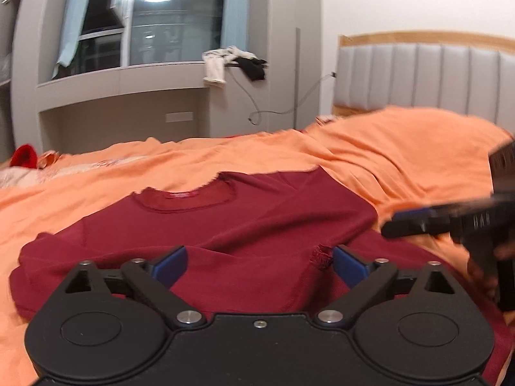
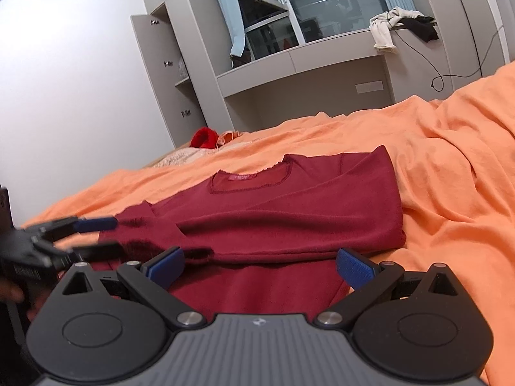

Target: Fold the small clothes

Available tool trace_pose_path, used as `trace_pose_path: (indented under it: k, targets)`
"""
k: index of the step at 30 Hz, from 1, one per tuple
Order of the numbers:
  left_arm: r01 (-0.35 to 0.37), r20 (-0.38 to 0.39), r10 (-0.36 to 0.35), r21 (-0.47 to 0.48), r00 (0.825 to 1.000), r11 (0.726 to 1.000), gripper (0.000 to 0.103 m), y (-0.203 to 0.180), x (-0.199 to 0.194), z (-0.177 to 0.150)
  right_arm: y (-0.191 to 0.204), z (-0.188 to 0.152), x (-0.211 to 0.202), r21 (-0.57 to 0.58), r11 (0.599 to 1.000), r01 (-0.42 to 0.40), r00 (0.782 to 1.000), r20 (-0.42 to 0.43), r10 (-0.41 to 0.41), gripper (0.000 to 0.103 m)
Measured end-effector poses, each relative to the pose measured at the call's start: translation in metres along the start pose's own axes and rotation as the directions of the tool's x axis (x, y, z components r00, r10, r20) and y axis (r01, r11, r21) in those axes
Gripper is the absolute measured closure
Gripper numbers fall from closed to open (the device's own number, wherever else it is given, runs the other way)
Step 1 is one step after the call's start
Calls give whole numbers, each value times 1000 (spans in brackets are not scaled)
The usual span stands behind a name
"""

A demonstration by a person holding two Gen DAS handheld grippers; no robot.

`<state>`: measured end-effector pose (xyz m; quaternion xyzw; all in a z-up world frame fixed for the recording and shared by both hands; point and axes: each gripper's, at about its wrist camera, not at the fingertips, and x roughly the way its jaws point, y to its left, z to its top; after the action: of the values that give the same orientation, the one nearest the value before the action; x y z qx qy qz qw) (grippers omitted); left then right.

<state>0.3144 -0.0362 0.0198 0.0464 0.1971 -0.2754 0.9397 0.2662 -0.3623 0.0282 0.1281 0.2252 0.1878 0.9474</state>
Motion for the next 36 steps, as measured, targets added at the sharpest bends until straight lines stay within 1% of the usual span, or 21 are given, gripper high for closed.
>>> trace_pose_path:
  k: [3, 5, 7, 8, 10, 11, 13, 16, 17, 19, 22, 23, 25, 26, 28, 29, 31, 32, 33, 34, 36]
  targets:
    - [-36, 17, 36, -50, 999, 998, 2, 18, -10, 2, 3, -1, 3, -20, 1000, 8, 1000, -14, -8, 0]
    - [-44, 19, 45, -72, 999, 996, 1, 27, -15, 2, 3, -2, 5, -26, 1000, 10, 1000, -22, -10, 0]
    - [-36, 14, 37, -70, 999, 997, 1, 31, -19, 1, 3, -2, 6, -28, 1000, 12, 1000, -25, -13, 0]
    - [-43, 17, 44, -57, 999, 997, 1, 32, -20, 1, 4, -2, 6, -28, 1000, 13, 1000, -24, -14, 0]
    - [-90, 14, 90, -41, 996, 995, 1, 36, -21, 1, 5, -1, 6, -33, 999, 14, 1000, -20, -15, 0]
    - [-117, 5, 117, -49, 993, 992, 1, 40, -22, 0, 6, 0, 6, -39, 999, 14, 1000, -18, -15, 0]
    - [-176, -20, 175, -95, 984, 980, 1, 52, -22, 0, 9, 1, 6, -55, 998, 12, 1000, -14, -13, 0]
    - [-242, -48, 238, -153, 970, 958, 1, 70, -24, -1, 12, 0, 7, -72, 997, 3, 1000, -22, -5, 0]
    - [-271, -55, 266, -166, 962, 948, 1, 76, -25, -1, 13, 0, 8, -76, 997, 2, 1000, -27, -4, 0]
    - [-337, -77, 328, -205, 941, 919, 1, 92, -29, -2, 15, -1, 9, -87, 996, 3, 1000, -30, -6, 0]
    - [-427, -108, 414, -288, 904, 857, 1, 121, -36, -4, 15, 1, 8, -89, 996, -10, 1000, -27, 8, 0]
    - [-449, -120, 435, -320, 893, 834, 1, 133, -40, -5, 15, 2, 8, -87, 996, -20, 1000, -25, 18, 0]
    - [-476, -133, 463, -386, 876, 790, 1, 154, -47, -7, 15, 8, 10, -74, 996, -47, 999, -24, 45, 0]
    - [-480, -133, 470, -413, 873, 774, 1, 163, -51, -8, 16, 12, 13, -63, 996, -65, 998, -26, 63, 0]
    - [-482, -139, 475, -461, 869, 745, 3, 179, -57, -11, 19, 25, 23, -28, 994, -108, 994, -32, 107, 0]
    - [-481, -145, 473, -472, 869, 738, 4, 185, -58, -12, 21, 32, 30, -10, 992, -129, 991, -38, 129, 0]
    - [-476, -166, 459, -492, 873, 728, 11, 198, -59, -16, 29, 49, 52, 19, 984, -178, 982, -60, 178, 0]
    - [-471, -172, 450, -504, 876, 724, 12, 203, -60, -19, 35, 57, 64, 25, 980, -197, 978, -67, 198, 0]
    - [-461, -176, 437, -519, 882, 720, 16, 208, -61, -21, 42, 65, 77, 24, 976, -216, 973, -73, 217, 0]
    - [-443, -178, 417, -541, 891, 715, 20, 213, -62, -24, 50, 72, 90, 19, 972, -233, 969, -82, 234, 0]
    - [-418, -176, 392, -568, 903, 709, 25, 216, -63, -28, 68, 84, 118, 11, 963, -270, 957, -107, 270, 1]
